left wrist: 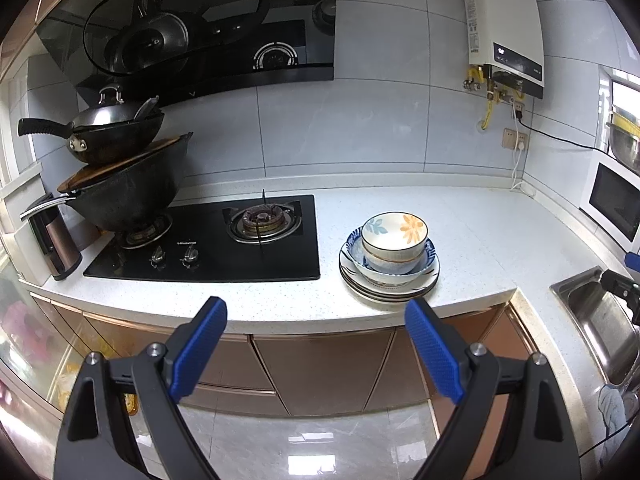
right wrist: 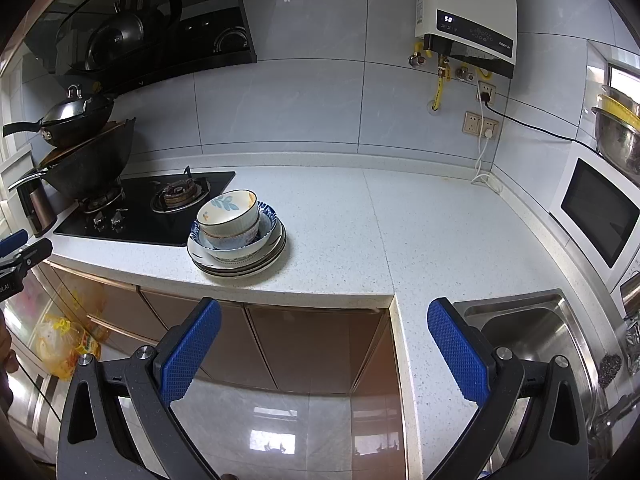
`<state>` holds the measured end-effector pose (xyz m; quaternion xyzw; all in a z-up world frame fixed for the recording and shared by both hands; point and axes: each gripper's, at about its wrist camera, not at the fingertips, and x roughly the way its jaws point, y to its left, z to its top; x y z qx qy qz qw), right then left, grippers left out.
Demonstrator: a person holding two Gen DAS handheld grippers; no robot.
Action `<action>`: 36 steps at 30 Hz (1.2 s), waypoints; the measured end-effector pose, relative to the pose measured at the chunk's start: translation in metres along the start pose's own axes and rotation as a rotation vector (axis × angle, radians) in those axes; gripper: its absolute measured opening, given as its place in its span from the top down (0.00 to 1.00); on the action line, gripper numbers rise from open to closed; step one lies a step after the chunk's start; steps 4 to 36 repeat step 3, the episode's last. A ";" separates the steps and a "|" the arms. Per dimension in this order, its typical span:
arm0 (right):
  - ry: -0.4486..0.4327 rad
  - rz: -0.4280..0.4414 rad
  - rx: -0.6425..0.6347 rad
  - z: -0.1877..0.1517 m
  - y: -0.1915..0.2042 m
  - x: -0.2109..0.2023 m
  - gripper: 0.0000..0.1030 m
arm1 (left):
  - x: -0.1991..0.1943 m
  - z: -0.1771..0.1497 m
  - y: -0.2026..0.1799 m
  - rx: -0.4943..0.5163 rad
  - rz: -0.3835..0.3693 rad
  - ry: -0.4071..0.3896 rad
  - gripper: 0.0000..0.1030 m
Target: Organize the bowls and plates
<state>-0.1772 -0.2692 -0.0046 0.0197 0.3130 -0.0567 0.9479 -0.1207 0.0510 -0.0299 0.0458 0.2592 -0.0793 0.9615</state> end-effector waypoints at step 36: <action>-0.001 -0.002 0.002 0.000 -0.001 -0.001 0.01 | -0.001 0.001 0.001 -0.003 0.000 -0.001 0.12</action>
